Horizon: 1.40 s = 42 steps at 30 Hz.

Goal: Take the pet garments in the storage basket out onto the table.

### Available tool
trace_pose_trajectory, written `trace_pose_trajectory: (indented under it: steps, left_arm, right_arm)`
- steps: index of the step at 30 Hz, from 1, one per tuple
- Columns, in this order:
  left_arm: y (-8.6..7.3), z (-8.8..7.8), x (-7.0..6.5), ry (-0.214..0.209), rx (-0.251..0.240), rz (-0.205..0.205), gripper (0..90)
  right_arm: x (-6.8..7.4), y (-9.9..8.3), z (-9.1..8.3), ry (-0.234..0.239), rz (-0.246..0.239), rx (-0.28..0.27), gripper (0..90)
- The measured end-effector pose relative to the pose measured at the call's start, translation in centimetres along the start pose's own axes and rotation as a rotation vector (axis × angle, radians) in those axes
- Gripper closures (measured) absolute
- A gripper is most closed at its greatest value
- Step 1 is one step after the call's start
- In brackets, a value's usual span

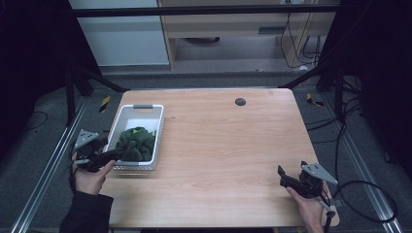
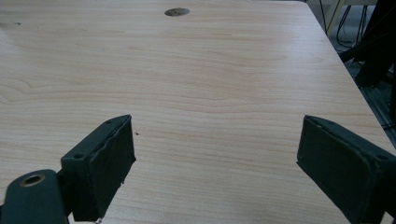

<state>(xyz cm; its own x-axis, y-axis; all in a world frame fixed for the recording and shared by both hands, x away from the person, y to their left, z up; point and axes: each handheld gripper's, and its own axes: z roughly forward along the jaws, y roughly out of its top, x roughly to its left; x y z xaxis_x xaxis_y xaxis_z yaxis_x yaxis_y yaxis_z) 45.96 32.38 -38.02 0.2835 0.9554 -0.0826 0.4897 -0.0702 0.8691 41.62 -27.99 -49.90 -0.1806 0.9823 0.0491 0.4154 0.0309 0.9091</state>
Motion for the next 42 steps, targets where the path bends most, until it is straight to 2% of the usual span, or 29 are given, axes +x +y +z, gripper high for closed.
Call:
trace_pose_trajectory:
  steps: [8, 16, 21, 31, 36, 42]
  left_arm:
    - [0.9, 0.6, 0.2, 0.005, 0.028, 0.016, 19.0]
    - [2.3, 1.7, 0.0, -0.007, 0.091, 0.063, 18.3]
    - [2.8, 2.4, -0.1, -0.01, 0.128, 0.078, 18.1]
    - [3.4, 3.8, -0.1, 0.006, 0.222, 0.126, 17.6]
    - [3.5, 4.1, -0.2, 0.002, 0.241, 0.136, 17.3]
    - [3.6, 4.9, -0.4, 0.004, 0.289, 0.157, 17.3]
  right_arm:
    - [0.1, -0.1, 0.1, -0.003, -0.01, 0.001, 11.0]
    - [0.0, -0.2, 0.1, -0.006, -0.021, -0.007, 11.1]
    - [0.0, -0.2, 0.2, -0.008, -0.027, -0.006, 11.2]
    - [0.1, -0.3, 0.2, -0.008, -0.039, -0.001, 11.3]
    - [0.1, -0.3, 0.3, -0.007, -0.041, 0.001, 11.3]
    - [0.1, -0.3, 0.3, -0.004, -0.04, 0.005, 11.4]
